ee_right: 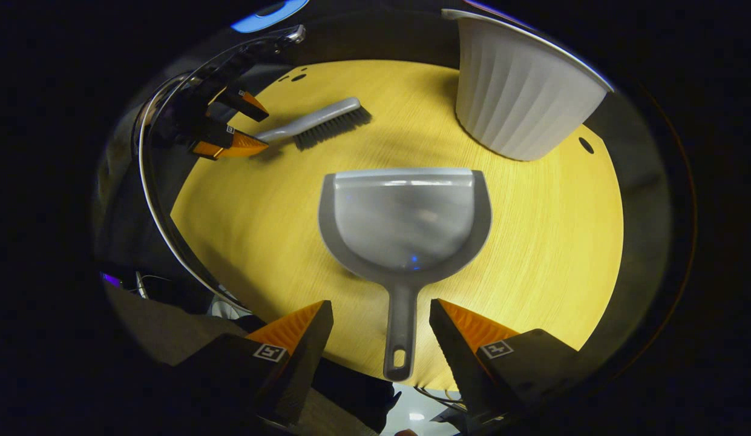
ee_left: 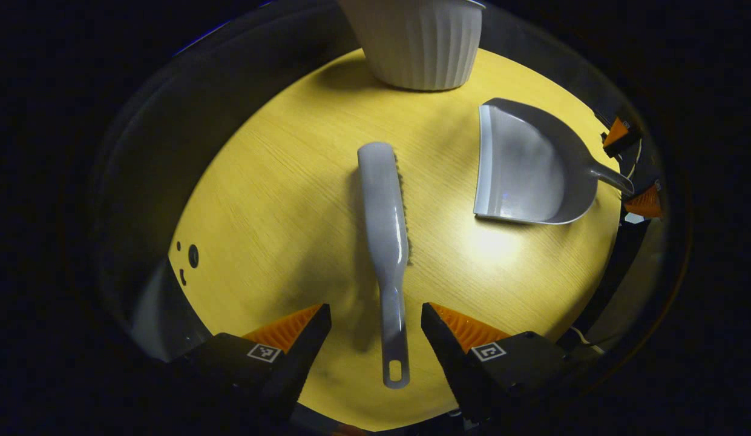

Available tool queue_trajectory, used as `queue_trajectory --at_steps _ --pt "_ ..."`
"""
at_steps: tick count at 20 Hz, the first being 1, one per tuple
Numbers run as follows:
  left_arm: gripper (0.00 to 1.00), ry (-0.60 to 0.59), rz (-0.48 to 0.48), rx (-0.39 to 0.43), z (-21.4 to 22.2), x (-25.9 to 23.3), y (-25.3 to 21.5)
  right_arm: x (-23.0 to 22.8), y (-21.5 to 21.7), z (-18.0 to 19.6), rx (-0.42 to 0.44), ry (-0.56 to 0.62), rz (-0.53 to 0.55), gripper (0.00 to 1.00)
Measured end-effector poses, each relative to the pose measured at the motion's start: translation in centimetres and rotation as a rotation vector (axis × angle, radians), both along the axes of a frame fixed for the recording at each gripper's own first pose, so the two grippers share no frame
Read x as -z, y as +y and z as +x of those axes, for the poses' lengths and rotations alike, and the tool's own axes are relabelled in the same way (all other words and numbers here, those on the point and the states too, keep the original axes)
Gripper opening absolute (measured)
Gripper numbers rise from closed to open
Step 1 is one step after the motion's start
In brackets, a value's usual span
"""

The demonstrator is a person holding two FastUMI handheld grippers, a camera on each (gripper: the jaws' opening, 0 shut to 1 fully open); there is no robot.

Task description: Pick up the small broom and dustpan from the desktop, sweep the trash into the dustpan with the broom, and then empty the trash into the garbage bin.

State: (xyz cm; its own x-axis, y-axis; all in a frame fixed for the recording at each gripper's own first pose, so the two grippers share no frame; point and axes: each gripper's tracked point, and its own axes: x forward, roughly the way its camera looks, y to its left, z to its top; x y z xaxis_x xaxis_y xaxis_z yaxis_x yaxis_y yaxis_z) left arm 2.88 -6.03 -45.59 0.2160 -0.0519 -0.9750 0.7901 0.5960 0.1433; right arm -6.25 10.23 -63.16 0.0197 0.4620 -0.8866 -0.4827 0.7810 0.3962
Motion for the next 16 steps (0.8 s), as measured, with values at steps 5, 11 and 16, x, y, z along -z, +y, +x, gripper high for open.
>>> queue_trajectory --at_steps 5,11,16 --pt "0.98 -0.169 -0.134 -0.018 -0.2 -6.3 -1.7 -6.5 -0.4 2.6 0.101 -0.091 0.111 0.99" --pt "0.97 -0.440 -0.391 -0.160 0.2 -14.5 -4.5 -13.4 -2.6 7.2 0.275 -0.300 0.174 0.99" --pt "0.96 -0.634 -0.589 -0.225 -1.1 -21.1 -5.7 -16.6 -4.0 9.3 0.356 -0.499 0.127 0.99"
